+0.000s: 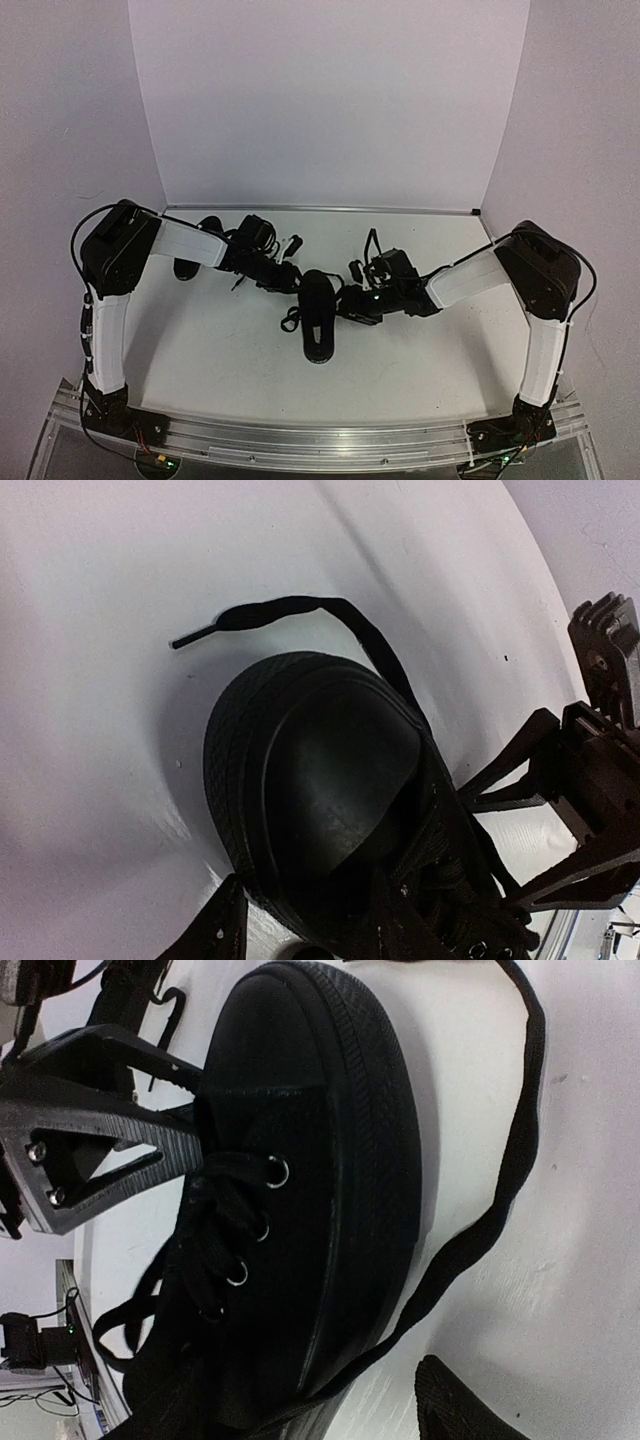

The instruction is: Tie the shoes

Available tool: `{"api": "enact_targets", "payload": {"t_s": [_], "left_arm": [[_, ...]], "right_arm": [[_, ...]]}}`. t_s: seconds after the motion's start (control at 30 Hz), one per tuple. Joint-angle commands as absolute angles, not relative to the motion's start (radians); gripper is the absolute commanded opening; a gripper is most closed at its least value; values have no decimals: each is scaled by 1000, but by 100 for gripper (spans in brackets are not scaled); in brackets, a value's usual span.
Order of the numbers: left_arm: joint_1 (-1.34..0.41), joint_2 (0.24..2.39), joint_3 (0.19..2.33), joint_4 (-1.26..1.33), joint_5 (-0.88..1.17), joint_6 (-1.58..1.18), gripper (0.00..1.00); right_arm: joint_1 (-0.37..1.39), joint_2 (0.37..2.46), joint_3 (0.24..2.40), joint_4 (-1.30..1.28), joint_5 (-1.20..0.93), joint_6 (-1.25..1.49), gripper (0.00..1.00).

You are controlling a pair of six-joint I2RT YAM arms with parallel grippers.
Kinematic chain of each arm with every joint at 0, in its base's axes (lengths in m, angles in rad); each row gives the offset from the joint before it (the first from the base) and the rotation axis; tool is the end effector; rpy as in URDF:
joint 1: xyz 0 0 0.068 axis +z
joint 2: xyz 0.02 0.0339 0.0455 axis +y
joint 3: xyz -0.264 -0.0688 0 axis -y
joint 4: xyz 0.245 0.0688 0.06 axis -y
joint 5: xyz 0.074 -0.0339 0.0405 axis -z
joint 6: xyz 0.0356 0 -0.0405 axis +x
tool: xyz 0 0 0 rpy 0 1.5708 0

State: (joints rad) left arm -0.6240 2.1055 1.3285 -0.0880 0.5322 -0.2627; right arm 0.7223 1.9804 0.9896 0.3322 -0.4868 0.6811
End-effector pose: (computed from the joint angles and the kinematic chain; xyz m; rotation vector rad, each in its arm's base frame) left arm 0.3459 -0.2713 0.1320 0.7064 2.4500 -1.0255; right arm 0.2839 0.2723 0.1191 -0.3493 2.4464 1.2421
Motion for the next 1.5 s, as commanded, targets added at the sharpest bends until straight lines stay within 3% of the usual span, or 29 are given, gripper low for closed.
{"api": "enact_targets", "payload": {"t_s": [0.0, 0.47, 0.7, 1.0, 1.47], "left_arm": [[-676, 2040, 1255, -73, 591, -265, 37], [-773, 1897, 1122, -73, 520, -291, 35], [-728, 1759, 1101, -184, 403, -282, 51], [-677, 1702, 1142, -303, 357, -257, 65], [-677, 1652, 1085, -354, 323, -248, 72]], "right_arm": [[723, 1937, 891, 393, -541, 733, 67], [758, 1718, 731, 389, -533, 763, 61], [738, 1519, 835, -4, -232, 538, 61], [721, 1798, 1173, -258, -40, 306, 53], [721, 2103, 1433, -321, -92, 191, 49]]}}
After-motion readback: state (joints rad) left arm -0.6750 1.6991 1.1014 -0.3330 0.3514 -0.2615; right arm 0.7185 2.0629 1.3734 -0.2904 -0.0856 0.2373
